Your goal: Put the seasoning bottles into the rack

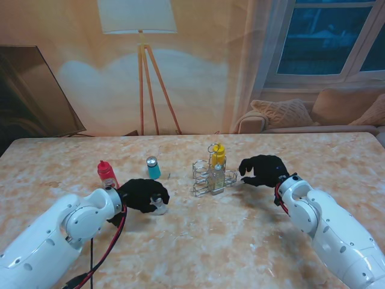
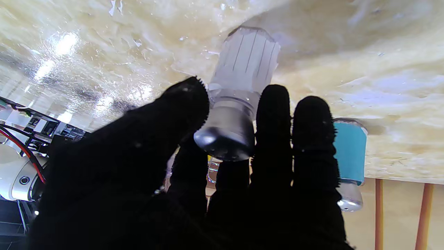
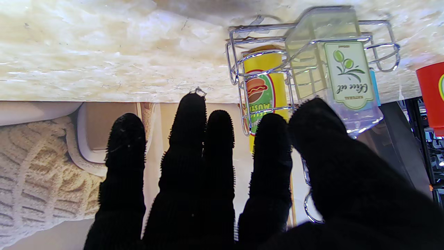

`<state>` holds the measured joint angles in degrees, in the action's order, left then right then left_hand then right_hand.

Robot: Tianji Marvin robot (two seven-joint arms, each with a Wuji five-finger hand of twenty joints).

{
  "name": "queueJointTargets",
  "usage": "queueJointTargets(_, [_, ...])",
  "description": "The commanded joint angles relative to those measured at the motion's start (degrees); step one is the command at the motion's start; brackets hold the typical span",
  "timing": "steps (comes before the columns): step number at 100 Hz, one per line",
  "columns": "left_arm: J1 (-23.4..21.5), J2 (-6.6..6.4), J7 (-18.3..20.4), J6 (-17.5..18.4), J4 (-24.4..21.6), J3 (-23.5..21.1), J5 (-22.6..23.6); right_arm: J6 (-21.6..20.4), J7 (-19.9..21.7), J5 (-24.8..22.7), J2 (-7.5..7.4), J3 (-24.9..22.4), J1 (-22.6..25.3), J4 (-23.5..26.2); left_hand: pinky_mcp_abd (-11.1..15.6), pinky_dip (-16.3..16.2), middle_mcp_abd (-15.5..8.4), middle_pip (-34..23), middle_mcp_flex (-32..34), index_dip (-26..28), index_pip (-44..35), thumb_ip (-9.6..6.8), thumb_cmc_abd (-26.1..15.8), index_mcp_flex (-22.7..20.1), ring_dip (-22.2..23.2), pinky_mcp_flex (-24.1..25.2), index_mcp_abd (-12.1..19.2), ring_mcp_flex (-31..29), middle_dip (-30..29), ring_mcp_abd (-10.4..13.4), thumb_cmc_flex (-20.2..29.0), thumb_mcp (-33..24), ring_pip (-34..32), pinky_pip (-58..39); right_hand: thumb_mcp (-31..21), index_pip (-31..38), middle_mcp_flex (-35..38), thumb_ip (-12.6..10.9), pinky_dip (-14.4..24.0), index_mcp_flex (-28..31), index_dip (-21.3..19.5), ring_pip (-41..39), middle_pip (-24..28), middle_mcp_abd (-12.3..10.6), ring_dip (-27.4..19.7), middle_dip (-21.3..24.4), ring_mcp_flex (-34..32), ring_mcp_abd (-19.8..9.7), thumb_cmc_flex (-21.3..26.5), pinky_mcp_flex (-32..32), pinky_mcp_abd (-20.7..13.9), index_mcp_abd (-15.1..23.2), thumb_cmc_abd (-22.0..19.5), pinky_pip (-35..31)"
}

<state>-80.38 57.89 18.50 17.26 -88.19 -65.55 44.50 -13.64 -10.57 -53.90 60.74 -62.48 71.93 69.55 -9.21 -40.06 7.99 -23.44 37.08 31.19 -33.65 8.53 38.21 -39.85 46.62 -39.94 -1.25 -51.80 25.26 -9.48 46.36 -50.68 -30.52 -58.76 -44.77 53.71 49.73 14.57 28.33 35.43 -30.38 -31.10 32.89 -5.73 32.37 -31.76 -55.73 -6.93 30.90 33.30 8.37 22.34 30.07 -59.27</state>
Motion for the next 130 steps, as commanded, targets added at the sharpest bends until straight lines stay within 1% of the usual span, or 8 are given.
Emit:
queueJointTargets(1, [0.1, 0.39, 0.0, -0.2, 0.3, 0.3, 0.1, 0.1, 0.8, 0.0, 0.31, 0.2, 0.3, -0.1, 3.0, -1.3, -1.5, -1.9, 1.9, 1.4, -2.9, 3.52, 3.0, -1.6, 3.4, -1.5, 0.2, -2.0, 1.5, 1.2, 2.4, -0.5, -1.8, -1.9, -0.3, 0.3, 0.6, -0.9, -0.4, 0.4, -0.2, -0.3, 0.3, 0.6, -0.2, -0.4, 0.2, -0.1, 0.4, -0.7, 0.9, 0.3, 0.4, -1.0])
queueJointTargets(9, [0.2, 0.54, -0.9, -0.3, 0.6, 0.7, 0.2, 0.1, 0.8, 0.0, 0.31, 0.2, 0.3, -0.2, 4.1, -1.1, -1.3, -3.6, 4.6, 1.7, -5.5, 5.66, 4.0, -3.0, 6.6, -3.3, 0.4, -4.1, 2.4, 1.0, 5.3, 1.7, -1.8, -2.7, -0.3, 0.3, 0.6, -0.9, -0.4, 0.5, -0.2, -0.3, 0.3, 0.5, -0.2, -0.4, 0.2, -0.2, 0.4, -0.7, 0.9, 0.5, 0.3, -1.0])
queueJointTargets(14, [0.3, 0.61, -1.3, -0.4, 0.8, 0.9, 0.2, 0.1, 0.8, 0.0, 0.31, 0.2, 0.3, -0.2, 4.8, -0.7, -1.0, -4.7, 6.2, 0.7, -7.9, 6.03, 4.3, -3.6, 8.5, -4.3, 0.4, -6.3, 2.9, 3.2, 7.3, 3.5, -0.6, -3.0, -0.2, 0.3, 0.6, -0.9, -0.4, 0.5, -0.2, -0.3, 0.3, 0.6, -0.2, -0.4, 0.2, -0.1, 0.4, -0.6, 0.9, 0.4, 0.3, -1.1])
queueJointTargets(38, [0.6, 0.97, -3.0, -1.3, 1.1, 1.7, -0.1, 0.1, 0.8, 0.0, 0.3, 0.2, 0.3, -0.2, 7.0, -0.3, 0.3, -2.8, 14.5, -3.1, -16.6, 4.92, 3.4, -6.5, 8.8, -7.1, 1.4, -10.3, 12.1, 4.7, 13.1, 8.8, 0.3, -3.2, -0.1, 0.3, 0.6, -0.9, -0.4, 0.5, -0.2, -0.3, 0.3, 0.5, -0.1, -0.4, 0.2, -0.2, 0.4, -0.6, 0.9, 0.4, 0.3, -1.1])
queueJointTargets(60, [0.5, 1.2, -4.4, -1.2, 1.2, 1.8, 0.1, 0.1, 0.8, -0.2, 0.27, 0.2, 0.3, -0.2, 6.9, -0.6, 0.9, -1.1, 18.9, -4.0, -18.8, 4.89, 3.5, -7.7, 8.0, -8.5, 1.0, -12.0, 15.1, 5.2, 12.9, 8.5, -0.9, -4.1, -0.1, 0.3, 0.6, -0.9, -0.4, 0.5, -0.2, -0.4, 0.3, 0.5, -0.1, -0.4, 0.1, -0.1, 0.5, -0.8, 0.8, 0.5, 0.3, -1.0])
queueJointTargets(62, [0.5, 1.24, -4.6, -1.2, 1.3, 1.8, 0.2, 0.1, 0.8, -0.2, 0.27, 0.2, 0.3, -0.2, 6.7, -0.7, 0.9, -0.2, 19.6, -4.2, -19.0, 4.93, 3.6, -7.7, 8.0, -8.5, 0.9, -11.7, 16.2, 3.9, 12.8, 8.3, -1.3, -4.3, -0.1, 0.3, 0.6, -0.9, -0.4, 0.5, -0.2, -0.4, 0.3, 0.5, -0.1, -0.4, 0.1, -0.1, 0.5, -0.8, 0.8, 0.5, 0.3, -1.0])
queueJointTargets(68, [0.5, 1.29, -5.0, -1.2, 1.3, 1.8, 0.2, 0.1, 0.7, -0.3, 0.26, 0.2, 0.4, -0.2, 6.7, -0.7, 0.8, 0.6, 20.4, -4.4, -19.3, 4.98, 3.6, -7.8, 8.0, -8.6, 0.8, -11.8, 17.4, 4.0, 12.7, 8.1, -1.9, -4.5, -0.1, 0.3, 0.6, -0.9, -0.4, 0.5, -0.2, -0.4, 0.3, 0.5, -0.1, -0.4, 0.1, -0.1, 0.5, -0.6, 0.9, 0.5, 0.4, -1.1])
queueJointTargets(130, [2.9, 1.79, -5.8, -0.6, -0.1, 3.1, -1.4, 0.6, 0.8, -0.9, 0.12, -0.1, 0.6, 0.0, 6.6, -0.7, 0.0, 1.8, 21.6, -4.5, -20.1, 4.68, 3.0, -7.7, 8.4, -8.5, 0.5, -11.8, 21.0, 4.5, 12.9, 8.1, -2.8, -4.4, -0.8, 0.2, 0.7, -0.8, -0.4, 0.4, -0.1, -0.4, 0.3, 0.4, -0.1, -0.4, 0.0, -0.3, 0.7, -0.5, 0.9, 0.4, 1.0, -1.1])
